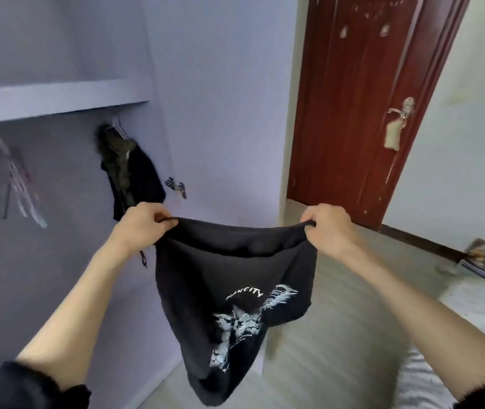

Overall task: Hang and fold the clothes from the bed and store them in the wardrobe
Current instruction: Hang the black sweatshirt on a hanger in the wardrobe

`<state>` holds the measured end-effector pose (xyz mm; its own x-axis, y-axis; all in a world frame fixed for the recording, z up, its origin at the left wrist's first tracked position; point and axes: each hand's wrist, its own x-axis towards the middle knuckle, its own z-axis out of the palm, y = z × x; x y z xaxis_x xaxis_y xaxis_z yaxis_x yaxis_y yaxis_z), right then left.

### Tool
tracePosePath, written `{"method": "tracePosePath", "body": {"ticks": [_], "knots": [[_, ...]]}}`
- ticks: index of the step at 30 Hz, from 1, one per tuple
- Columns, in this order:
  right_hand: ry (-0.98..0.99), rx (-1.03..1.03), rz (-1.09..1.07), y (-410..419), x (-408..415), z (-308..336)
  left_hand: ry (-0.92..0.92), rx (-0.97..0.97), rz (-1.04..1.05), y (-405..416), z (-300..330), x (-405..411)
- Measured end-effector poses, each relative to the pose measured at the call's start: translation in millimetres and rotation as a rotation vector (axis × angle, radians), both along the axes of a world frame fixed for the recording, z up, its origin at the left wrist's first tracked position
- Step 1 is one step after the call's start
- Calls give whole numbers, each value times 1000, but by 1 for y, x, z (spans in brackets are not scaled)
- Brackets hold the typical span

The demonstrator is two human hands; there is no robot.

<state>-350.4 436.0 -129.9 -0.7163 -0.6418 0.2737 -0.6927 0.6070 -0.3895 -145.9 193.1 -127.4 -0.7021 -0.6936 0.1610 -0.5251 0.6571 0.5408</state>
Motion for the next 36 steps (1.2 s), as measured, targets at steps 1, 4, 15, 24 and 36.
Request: {"method": "tracePosePath", "body": {"ticks": [1,4,15,24,36], "knots": [[-30,-47,57,-10,2,3,-22,2,8,-3,-2,5],[-113,-149,240,-55,4,16,-91,33,116,-15,-8,28],[-763,-412,287,-209,27,10,115,362,634,-30,-26,134],[-955,-223,443,-280,76,4,-338,447,456,-54,-40,153],[-317,-216,811,-400,139,14,286,88,382,-171,-23,92]]}}
